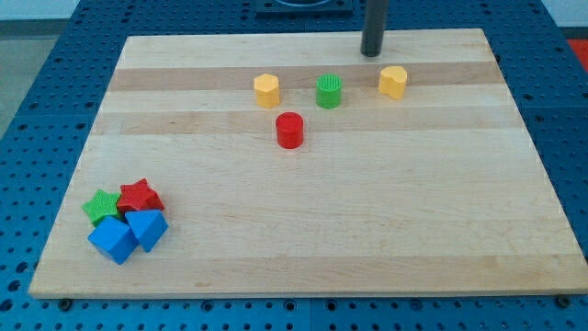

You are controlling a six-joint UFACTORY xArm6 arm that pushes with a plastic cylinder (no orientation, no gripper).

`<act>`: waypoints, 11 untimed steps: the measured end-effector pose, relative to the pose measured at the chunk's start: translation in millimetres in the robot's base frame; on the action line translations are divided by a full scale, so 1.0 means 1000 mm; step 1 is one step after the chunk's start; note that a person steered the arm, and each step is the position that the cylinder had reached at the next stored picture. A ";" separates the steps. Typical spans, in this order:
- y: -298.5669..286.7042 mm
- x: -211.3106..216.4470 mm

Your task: Nudge the yellow heart horizontal to the green circle

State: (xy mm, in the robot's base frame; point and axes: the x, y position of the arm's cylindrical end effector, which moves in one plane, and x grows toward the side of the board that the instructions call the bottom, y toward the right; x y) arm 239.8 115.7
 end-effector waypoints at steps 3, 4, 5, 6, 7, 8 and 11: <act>0.021 0.040; 0.021 0.042; 0.021 0.043; 0.021 0.049; 0.021 0.052; 0.021 0.062; 0.021 0.068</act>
